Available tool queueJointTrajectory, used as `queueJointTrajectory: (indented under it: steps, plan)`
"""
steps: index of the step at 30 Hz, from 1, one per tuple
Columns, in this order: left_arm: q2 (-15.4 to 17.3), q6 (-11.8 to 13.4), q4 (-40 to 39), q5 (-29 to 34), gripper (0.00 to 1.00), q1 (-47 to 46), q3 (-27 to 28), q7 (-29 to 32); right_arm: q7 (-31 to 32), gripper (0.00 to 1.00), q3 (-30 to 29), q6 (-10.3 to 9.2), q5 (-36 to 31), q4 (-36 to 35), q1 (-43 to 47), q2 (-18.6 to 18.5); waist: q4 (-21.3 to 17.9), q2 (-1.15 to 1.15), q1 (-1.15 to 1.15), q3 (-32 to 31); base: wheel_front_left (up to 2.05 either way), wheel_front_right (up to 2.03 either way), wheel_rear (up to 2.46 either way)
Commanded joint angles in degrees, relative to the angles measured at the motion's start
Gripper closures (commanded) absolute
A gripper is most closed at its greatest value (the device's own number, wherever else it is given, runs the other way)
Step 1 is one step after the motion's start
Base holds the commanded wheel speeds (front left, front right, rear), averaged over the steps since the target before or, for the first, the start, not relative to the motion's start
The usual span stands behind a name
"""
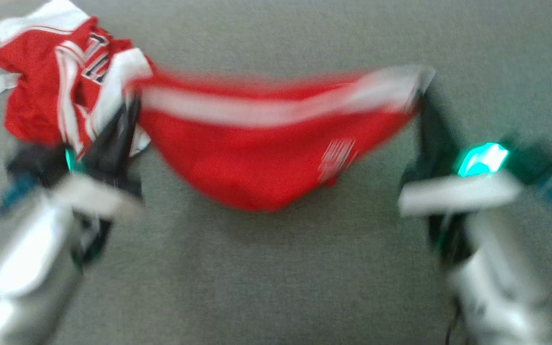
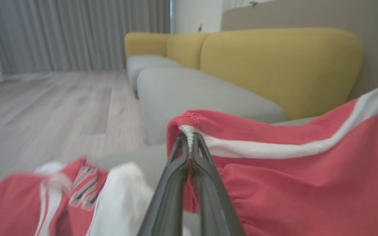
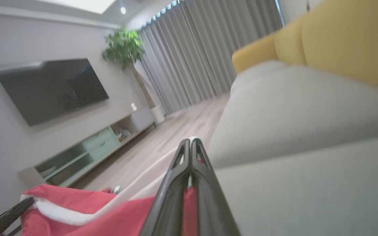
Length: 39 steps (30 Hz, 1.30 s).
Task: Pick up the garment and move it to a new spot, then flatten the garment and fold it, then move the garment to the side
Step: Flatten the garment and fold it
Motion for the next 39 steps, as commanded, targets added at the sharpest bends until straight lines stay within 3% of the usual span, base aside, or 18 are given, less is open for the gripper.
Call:
queueJointTrajectory:
  steps: [1, 7, 11, 15, 18, 22, 31, 39]
  plan:
    - [3.0, 0.0, -3.1, 0.0, 1.0, -6.8, 2.0, -0.7, -0.2, 1.0, 0.0, 0.37, -0.8, -3.0, -5.3, -0.1, -1.9, 0.0, 0.0, 2.1, 0.0, 0.0, 0.0]
    - [5.0, 0.0, -7.3, -4.2, 1.0, -30.0, -3.5, -0.4, -0.2, 1.0, -8.5, 0.37, -3.3, -5.2, -26.2, -4.6, -5.8, 0.0, 0.0, 8.6, 0.0, 0.0, 0.0]
    - [2.2, 0.0, -5.0, -6.3, 1.0, -43.1, -3.9, -0.6, -0.2, 1.0, -14.3, 0.37, -4.0, -6.7, -36.7, -6.9, -7.5, 0.0, 0.0, 11.6, 0.0, 0.0, 0.0]
    - [0.0, 0.0, -5.0, -7.4, 1.0, -47.8, -3.2, -0.7, -0.2, 1.0, -16.6, 0.37, -5.4, -9.2, -40.5, -8.9, -8.9, 0.0, 0.0, 12.9, 0.0, 0.0, 0.0]
    - [-0.9, 0.0, -7.1, -9.3, 1.0, -43.7, -3.2, -0.7, -0.2, 1.0, -18.0, 0.37, -5.9, -12.2, -37.0, -9.0, -9.2, 0.0, 0.0, 12.9, 0.0, 0.0, 0.0]
    - [-1.1, 0.0, -10.5, -8.0, 1.0, -32.5, -3.5, -0.7, -0.2, 1.0, -19.0, 0.37, -7.6, -15.4, -25.1, -8.2, -8.5, 0.0, 0.0, 12.2, 0.0, 0.0, 0.0]
    - [-1.7, 0.0, -14.0, 1.1, 1.0, -2.0, -4.6, -0.7, -0.2, 1.0, -20.5, 0.37, -7.7, -23.0, 7.0, -2.4, -8.4, 0.0, 0.0, 8.9, 0.0, 0.0, 0.0]
    - [-0.1, 0.0, -19.9, 5.5, 1.0, 15.8, 1.3, -0.7, -0.2, 1.0, -20.9, 0.37, -6.3, -32.6, 23.5, -1.3, -9.4, 0.0, 0.0, 6.3, 0.0, 0.0, 0.0]
